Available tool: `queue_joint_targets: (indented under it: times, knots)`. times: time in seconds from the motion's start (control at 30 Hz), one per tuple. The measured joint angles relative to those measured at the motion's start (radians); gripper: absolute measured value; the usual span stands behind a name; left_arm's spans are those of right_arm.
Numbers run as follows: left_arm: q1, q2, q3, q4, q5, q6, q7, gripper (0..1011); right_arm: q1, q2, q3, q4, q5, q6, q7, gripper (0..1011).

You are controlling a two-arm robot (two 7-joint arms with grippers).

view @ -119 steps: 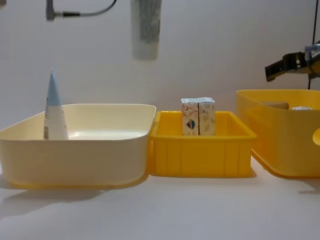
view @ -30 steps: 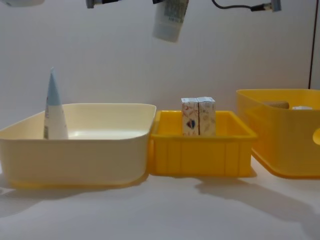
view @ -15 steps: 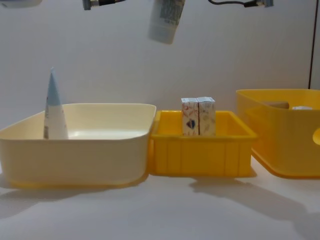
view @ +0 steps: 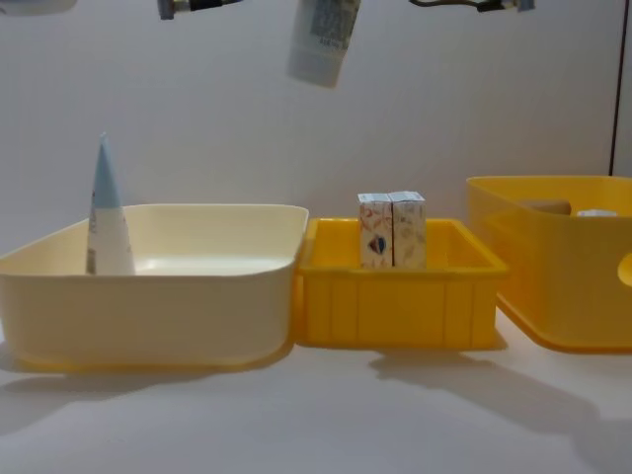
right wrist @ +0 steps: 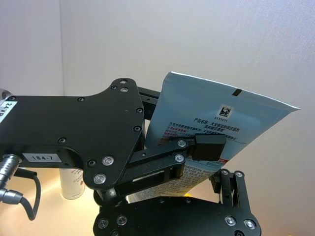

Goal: Bimanual collaborative sorting of washing and personal care products

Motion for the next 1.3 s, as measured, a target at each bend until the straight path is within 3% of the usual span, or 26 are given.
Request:
queue_joint_targets:
  times: [1.3]
  knots:
    - [0.011,0.012,0.001,-0.024,0.001,-0.002,0.034,195,0.002,-0.003,-0.001,0.002,0.001,0.002,-0.002,690]
